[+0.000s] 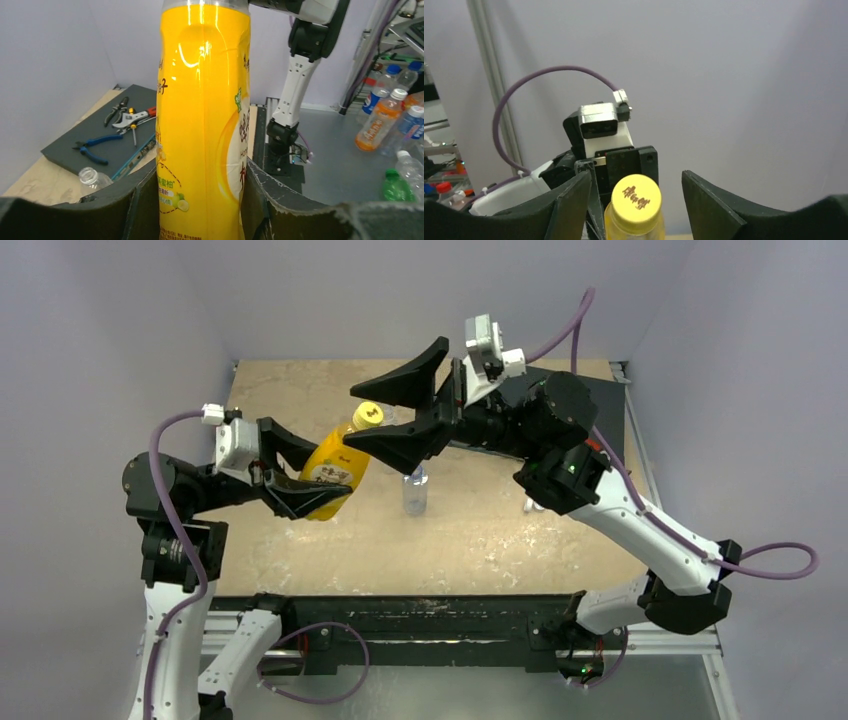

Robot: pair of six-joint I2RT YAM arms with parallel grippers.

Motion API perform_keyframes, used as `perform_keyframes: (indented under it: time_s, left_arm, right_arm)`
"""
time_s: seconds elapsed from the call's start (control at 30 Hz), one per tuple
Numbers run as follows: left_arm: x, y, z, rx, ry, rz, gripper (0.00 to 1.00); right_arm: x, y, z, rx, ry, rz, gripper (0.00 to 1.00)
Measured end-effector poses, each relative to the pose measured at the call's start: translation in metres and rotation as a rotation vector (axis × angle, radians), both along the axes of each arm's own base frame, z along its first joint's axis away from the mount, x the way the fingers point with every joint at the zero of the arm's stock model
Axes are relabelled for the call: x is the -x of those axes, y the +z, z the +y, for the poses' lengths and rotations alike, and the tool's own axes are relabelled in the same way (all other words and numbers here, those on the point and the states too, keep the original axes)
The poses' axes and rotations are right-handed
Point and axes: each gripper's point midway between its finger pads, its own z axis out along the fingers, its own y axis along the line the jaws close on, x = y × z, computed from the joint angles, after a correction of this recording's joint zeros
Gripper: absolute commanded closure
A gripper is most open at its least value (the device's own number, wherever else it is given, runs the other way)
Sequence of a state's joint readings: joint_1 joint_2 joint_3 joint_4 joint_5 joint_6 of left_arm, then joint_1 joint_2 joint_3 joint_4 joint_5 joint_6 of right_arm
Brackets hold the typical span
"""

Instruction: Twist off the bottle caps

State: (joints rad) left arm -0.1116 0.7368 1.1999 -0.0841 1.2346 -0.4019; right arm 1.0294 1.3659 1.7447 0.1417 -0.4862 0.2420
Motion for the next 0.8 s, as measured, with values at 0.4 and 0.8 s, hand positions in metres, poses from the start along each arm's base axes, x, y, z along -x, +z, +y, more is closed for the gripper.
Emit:
perform_keyframes:
  time_s: [0.4,0.8]
  left_arm:
    - [-0.059,-0.003,0.026,0.001,0.367,-0.135,1.00]
    - [-0.081,-0.019,0.034,-0.032,0.456,-0.126,1.00]
  right_arm:
    - [-0.078,-0.023,0.006,-0.004,-0.394,0.352,0.21]
    - [-0.103,-0.001,0.010,-0.078,-0.490,0.436,0.31]
